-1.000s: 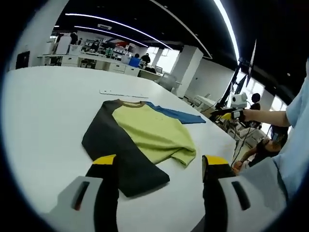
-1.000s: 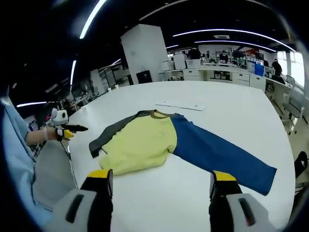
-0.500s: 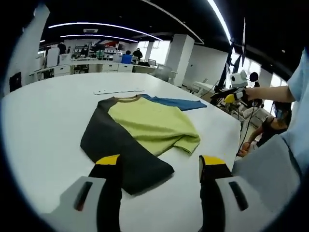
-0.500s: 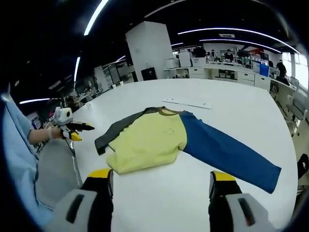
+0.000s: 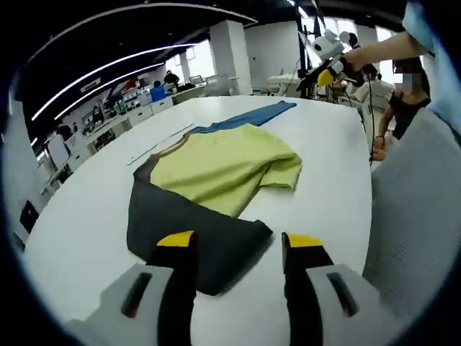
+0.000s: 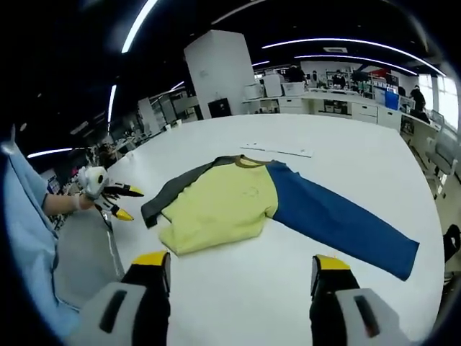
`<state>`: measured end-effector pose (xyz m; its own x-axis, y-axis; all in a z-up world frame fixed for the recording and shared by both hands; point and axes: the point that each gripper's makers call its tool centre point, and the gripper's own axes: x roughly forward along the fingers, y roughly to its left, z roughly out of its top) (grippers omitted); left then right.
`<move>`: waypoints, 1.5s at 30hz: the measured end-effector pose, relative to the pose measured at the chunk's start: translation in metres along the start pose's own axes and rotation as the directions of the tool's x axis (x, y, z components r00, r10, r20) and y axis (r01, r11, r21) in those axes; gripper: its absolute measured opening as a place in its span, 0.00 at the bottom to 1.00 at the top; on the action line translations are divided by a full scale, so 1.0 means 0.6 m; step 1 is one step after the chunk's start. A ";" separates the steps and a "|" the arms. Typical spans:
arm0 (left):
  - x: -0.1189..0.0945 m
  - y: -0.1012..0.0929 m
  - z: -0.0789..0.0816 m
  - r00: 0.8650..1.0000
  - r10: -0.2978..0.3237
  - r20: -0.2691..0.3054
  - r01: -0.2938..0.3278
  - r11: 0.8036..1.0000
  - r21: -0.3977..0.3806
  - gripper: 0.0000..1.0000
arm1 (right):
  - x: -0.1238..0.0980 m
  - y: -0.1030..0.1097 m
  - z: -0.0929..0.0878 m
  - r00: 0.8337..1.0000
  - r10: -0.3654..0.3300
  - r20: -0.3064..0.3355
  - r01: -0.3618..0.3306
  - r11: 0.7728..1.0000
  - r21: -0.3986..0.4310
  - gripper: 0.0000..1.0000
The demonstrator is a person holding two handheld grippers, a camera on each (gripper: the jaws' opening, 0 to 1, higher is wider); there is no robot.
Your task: Fold the garment on the visible template until the final outline fits inside the template.
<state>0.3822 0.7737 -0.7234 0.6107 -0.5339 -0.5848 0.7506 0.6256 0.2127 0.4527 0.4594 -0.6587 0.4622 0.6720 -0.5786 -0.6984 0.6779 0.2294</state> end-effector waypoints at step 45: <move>-0.008 0.137 -0.047 0.998 0.068 0.010 -0.041 0.718 -0.695 0.00 | -0.001 -0.002 -0.011 1.000 -0.008 0.013 0.008 0.999 0.045 0.76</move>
<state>0.4339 0.8440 -0.7251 0.6625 -0.4962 -0.5611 0.3382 0.8665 -0.3670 0.4497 0.4560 -0.6635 0.4749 0.6701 -0.5704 -0.6695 0.6958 0.2599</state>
